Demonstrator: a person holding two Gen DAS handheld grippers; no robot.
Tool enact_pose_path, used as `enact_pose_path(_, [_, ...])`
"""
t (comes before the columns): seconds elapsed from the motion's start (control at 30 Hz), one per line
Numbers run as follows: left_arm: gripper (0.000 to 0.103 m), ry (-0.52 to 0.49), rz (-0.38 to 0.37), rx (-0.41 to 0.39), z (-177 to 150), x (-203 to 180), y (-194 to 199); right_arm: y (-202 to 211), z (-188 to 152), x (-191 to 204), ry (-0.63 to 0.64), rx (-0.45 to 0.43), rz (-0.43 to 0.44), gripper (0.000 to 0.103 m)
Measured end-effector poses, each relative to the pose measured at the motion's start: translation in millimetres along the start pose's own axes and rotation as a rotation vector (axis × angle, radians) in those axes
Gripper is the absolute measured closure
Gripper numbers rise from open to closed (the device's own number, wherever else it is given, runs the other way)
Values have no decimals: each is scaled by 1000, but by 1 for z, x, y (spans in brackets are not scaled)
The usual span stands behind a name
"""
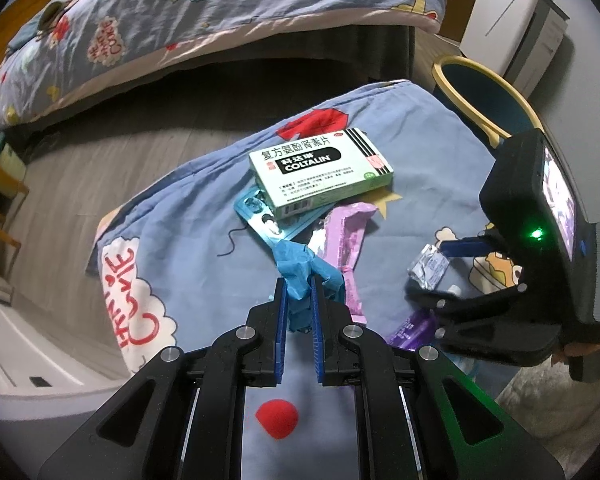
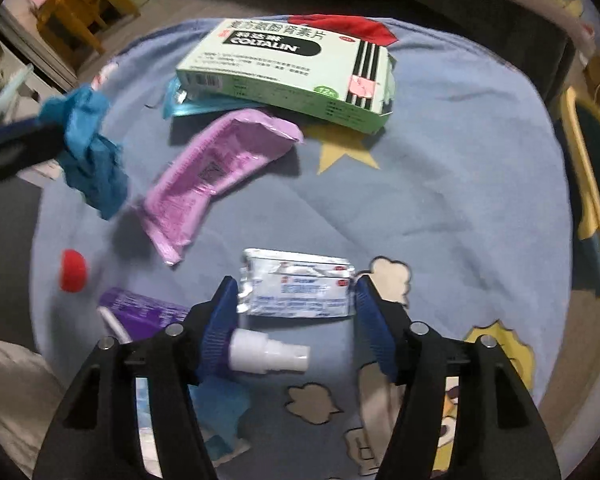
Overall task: Collect trash
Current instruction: 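Carry glove and sachet over the bin and open both tools to drop them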
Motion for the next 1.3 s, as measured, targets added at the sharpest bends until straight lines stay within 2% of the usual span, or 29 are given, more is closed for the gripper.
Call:
enact_pose_path(0.23, [91,1,-9,-12,3,-4,4,28,8,-15,-70,-70,46,48])
enact_pose_path(0.5, [91,-14,-4,-73,20,-17,16,92,25,-57,-171,-230,69,48])
enact_pose_path(0.7, [91,-21,-42,-150,35,-41,36,158,47,-102,-193,-376,2,48])
enact_pose_path(0.8, [91,-56,-14,-186,40,-54,42,196,49,-141,-226,-455,-44,48])
enact_pose_path(0.87, [91,-54,-21,-202,46,-64,45,214,48,-166,-244,-492,-89,48])
enact_pose_path(1.0, [91,-54,-44,-222,62,-89,47,237,34,-224,-310,-535,-174,47])
enact_pose_path(1.17, [91,-64,-98,-234,97,-140,36,238,6,-284,-411,-525,-195,47])
enact_pose_path(1.3, [91,-114,-127,-239,119,-188,26,222,-9,-313,-488,-504,-171,47])
Point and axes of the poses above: each gripper's, at about its wrist camera, not at the fingertips, and y roughly against the way its jaws point, x to its left, z to its top, the point moved 9 cm from there along -y, roughly the way its jaws point, and after that the axes turned 7 degrees about y, right-handed, at the moved point
